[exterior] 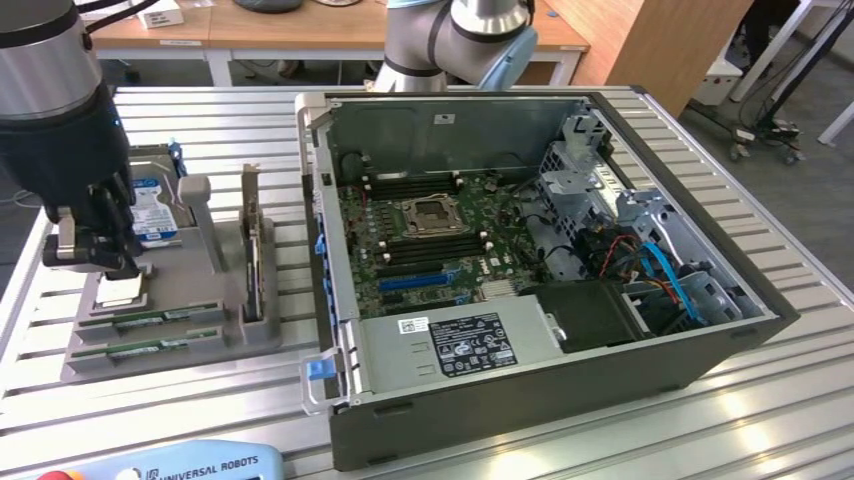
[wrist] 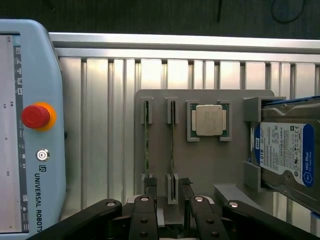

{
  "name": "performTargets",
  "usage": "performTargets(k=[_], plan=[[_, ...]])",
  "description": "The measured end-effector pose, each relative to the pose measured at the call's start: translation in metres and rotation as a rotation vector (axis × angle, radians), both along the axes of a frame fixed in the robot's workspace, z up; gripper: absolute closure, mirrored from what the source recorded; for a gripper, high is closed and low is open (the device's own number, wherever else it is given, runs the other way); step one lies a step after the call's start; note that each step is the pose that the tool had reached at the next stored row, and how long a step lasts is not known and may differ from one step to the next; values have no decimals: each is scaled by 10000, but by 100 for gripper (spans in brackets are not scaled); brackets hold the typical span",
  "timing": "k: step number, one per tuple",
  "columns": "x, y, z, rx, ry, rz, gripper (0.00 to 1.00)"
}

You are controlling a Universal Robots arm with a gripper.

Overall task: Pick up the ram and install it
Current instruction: 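Pick up the ram and move it above insertion slot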

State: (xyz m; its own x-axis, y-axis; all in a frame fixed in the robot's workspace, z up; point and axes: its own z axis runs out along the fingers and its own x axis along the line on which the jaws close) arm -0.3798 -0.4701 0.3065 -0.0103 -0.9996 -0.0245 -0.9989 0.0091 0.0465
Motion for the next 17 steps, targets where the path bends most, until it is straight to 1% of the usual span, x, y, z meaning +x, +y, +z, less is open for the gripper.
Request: performTargets(k=[11,14,17], plan=[[0,-1,-134,0,-12,0,69],[0,-2,-193,0,-17,0,69],[0,-3,-226,0,-21,0,69]])
